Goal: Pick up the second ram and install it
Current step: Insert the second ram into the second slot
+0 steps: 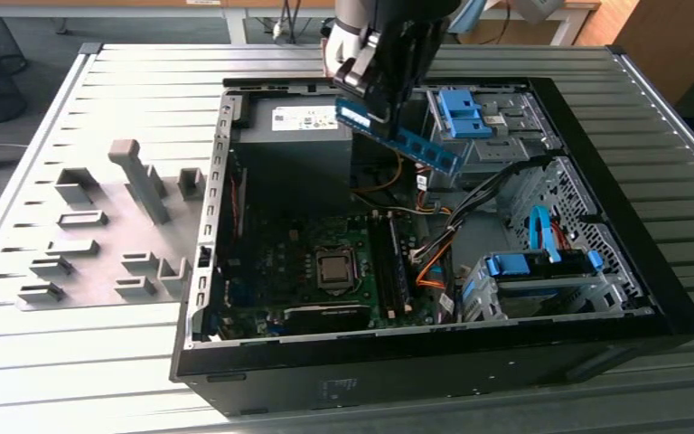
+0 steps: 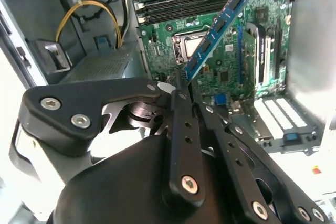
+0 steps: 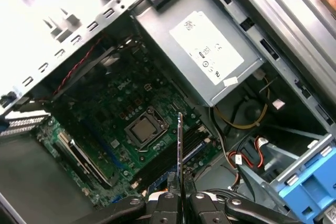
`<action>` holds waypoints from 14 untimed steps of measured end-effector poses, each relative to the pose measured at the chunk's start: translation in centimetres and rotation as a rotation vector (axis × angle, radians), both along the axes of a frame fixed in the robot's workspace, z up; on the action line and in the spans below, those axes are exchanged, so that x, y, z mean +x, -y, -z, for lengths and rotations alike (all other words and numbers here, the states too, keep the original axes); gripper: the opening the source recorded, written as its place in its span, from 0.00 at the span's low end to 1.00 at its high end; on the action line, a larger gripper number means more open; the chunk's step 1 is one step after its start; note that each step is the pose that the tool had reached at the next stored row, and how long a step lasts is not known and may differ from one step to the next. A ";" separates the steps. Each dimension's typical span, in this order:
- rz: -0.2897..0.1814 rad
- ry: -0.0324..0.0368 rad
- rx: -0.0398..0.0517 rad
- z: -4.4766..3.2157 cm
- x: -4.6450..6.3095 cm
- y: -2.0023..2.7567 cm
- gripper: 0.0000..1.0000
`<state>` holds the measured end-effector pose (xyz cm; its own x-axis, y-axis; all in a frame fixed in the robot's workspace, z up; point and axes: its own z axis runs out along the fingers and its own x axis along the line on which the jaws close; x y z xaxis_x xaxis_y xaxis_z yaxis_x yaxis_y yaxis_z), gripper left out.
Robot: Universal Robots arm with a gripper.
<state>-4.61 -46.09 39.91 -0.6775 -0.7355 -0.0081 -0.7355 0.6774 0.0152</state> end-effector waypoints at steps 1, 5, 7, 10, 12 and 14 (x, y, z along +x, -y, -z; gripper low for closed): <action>0.017 0.0001 0.0000 0.02 0.0 0.00 0.14; 0.082 0.0001 -0.0004 0.11 0.0 0.00 0.14; 0.117 0.0000 -0.0006 0.15 0.0 0.00 0.14; 0.164 0.0000 -0.0009 0.21 0.0 0.00 0.14; 0.193 0.0000 -0.0011 0.25 0.0 0.00 0.14; 0.227 0.0000 -0.0014 0.30 0.0 0.00 0.14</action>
